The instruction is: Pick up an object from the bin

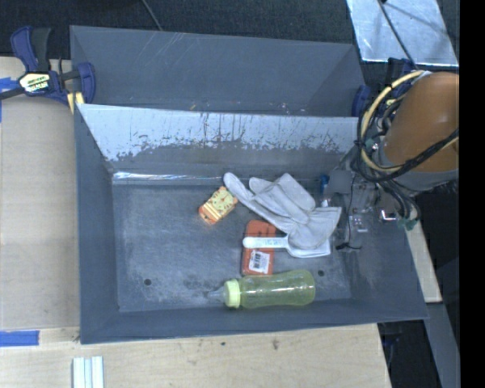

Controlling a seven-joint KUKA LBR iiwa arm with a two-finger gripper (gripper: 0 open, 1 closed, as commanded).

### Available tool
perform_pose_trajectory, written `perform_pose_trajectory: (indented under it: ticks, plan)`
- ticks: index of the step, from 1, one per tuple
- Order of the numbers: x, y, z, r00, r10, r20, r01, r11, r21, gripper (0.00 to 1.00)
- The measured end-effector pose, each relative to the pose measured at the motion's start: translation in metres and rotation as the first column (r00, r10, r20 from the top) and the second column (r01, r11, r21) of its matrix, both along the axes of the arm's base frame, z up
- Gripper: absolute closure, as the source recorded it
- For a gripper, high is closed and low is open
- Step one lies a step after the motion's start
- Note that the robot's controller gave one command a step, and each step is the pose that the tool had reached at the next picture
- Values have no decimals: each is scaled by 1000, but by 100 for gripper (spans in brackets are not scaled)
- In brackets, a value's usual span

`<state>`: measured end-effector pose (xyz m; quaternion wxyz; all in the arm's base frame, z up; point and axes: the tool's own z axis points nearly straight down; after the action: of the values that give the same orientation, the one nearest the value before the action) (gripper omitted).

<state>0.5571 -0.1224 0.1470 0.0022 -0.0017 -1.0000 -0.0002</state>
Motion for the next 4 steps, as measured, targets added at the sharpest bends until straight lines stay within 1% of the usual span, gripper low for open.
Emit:
perform_pose_trajectory:
  ticks: [1,2,3,4]
  plan:
    - [2,0,5,1000,3,8,-3,1000,-1,0]
    - [4,2,1,1000,-5,12,5,1000,-3,0]
    - [-28,5,-33,994,-109,-3,109,994,4,0]
    - [-16,12,-33,994,-107,14,107,994,-4,0]
